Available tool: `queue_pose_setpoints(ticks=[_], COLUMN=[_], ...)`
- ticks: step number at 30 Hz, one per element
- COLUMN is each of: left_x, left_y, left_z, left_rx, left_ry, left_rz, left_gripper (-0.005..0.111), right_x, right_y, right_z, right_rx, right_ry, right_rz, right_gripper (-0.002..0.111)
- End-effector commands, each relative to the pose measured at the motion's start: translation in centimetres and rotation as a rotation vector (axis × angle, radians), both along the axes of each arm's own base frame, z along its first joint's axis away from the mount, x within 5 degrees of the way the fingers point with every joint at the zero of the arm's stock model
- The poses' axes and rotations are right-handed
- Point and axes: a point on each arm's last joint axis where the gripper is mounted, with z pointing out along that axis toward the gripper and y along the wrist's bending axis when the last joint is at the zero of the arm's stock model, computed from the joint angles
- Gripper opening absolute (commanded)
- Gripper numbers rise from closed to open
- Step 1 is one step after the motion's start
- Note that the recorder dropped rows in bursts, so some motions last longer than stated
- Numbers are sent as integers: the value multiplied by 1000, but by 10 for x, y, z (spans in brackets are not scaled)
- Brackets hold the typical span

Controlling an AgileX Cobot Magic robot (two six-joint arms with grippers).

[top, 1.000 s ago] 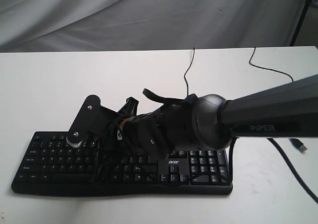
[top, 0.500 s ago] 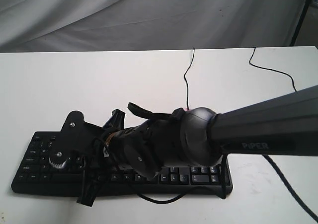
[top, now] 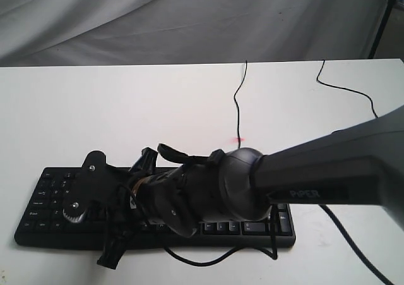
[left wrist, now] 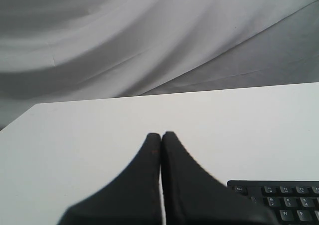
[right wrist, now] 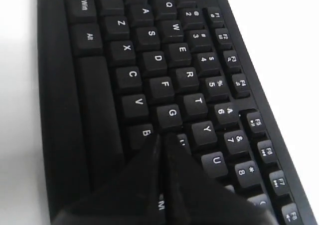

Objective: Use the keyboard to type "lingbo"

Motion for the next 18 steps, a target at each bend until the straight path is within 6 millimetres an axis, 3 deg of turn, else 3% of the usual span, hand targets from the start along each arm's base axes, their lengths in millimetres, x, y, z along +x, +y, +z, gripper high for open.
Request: queue_pose_setpoints(ticks=[1,9,18], left_x=[0,0,0], left_y=[0,0,0], left_z=[-2,-2,-2], left_rx=[-4,-4,-4], left_ry=[4,4,4], left_rz=[-4,-4,-4], left_gripper=[1,1,1], right_x=[0,-2,1], right_y=[2,1,4], right_z=[-3,-15,5], right_rx=[11,-6,10], right_ry=[-3,40,18], right_rz=[-9,-20,-6], right_gripper=[0,0,0])
